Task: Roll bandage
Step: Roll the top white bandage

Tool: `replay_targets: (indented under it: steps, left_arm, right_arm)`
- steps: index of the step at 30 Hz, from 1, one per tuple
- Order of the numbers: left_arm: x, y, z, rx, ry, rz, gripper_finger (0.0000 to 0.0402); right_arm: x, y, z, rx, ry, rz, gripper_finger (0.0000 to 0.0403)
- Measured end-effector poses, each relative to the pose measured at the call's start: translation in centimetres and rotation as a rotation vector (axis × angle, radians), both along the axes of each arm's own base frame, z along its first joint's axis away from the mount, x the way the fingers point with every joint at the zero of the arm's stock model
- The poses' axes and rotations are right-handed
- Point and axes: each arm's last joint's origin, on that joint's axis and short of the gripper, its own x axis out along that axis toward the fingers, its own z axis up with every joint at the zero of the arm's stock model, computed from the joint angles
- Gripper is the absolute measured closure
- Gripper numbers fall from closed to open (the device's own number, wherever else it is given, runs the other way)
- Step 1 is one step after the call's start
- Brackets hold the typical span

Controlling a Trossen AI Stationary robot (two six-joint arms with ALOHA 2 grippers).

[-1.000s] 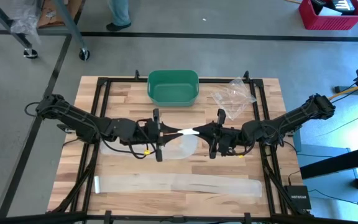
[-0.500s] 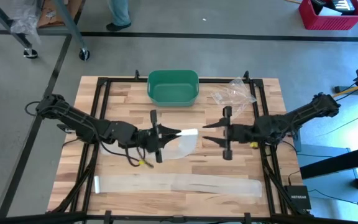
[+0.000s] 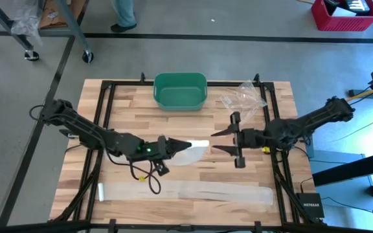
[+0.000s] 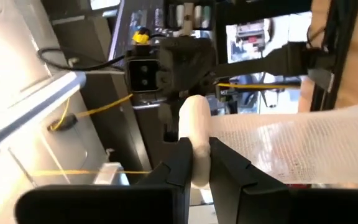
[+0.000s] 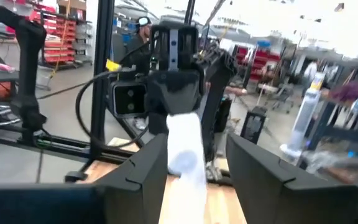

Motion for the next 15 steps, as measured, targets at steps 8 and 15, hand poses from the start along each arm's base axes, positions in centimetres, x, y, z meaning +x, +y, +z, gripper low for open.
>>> replay_targets:
  steps: [8,15]
  left_arm:
    - [0.1,0.1,0.1,0.001,-0.018,0.009,0.0369]
    - [0.1,0.2,0.1,-0.022,-0.023,0.008,0.0369]
  right_arm:
    - [1.4,0.5,0.3,-0.094,0.083,-0.034,0.0209]
    - [2.6,0.8,0.6,-0.170,0.149,-0.115,0.0180]
